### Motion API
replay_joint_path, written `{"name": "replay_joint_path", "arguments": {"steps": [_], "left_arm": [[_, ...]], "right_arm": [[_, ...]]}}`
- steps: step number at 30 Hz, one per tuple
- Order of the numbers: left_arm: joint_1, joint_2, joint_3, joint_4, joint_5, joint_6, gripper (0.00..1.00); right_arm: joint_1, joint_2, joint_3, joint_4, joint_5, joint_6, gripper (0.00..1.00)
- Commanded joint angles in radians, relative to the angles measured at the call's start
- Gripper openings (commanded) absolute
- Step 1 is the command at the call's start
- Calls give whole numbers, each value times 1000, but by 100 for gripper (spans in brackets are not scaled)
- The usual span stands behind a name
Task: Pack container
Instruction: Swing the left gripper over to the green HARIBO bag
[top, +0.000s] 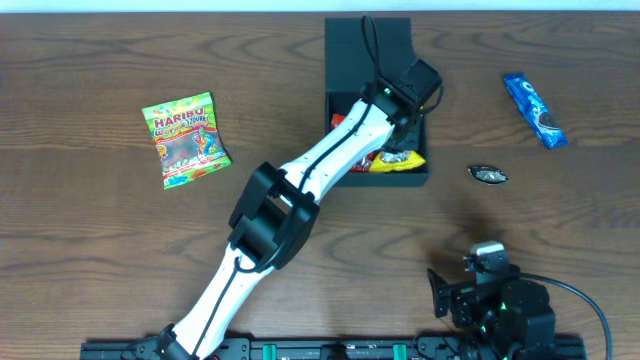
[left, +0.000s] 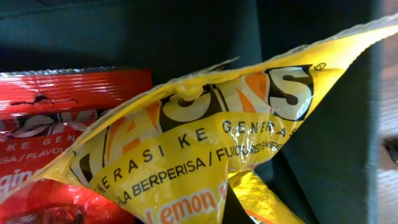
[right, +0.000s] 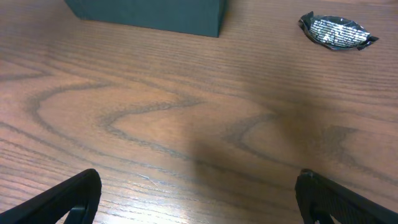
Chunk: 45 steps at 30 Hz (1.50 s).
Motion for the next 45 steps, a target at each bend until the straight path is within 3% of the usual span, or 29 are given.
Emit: {"name": "replay_joint_path", "arguments": {"steps": [1,2,8,13,15,22,30,38,45], "left_arm": [[-4,13,21,2,0,-2,22],[-4,12,21,1,0,-2,28],[-4,12,22,1,18,-2,34],[-4,5,24,-1,19,-1,58],[-3,-6,27,-3,18,3,62],[-2,-105,31,-5,-2,51,66],[-1,-281,31,-94,-72,80,98],[40,-446,31,-283,-151,93,95],[187,-514,31,-514,-191,92,95]], "right_arm": [[-8,-6,-2,-7,2,-11,99],[-8,-6,-2,-7,2,-11,99],[-8,-6,-2,-7,2,-11,99],[-8,-6,-2,-7,2,-11,99],[-8,-6,-2,-7,2,-11,99],[-8,-6,-2,-7,2,-11,99],[-8,-6,-2,-7,2,-11,99],[-8,-6,-2,-7,2,-11,99],[-8,-6,-2,-7,2,-11,99]]}}
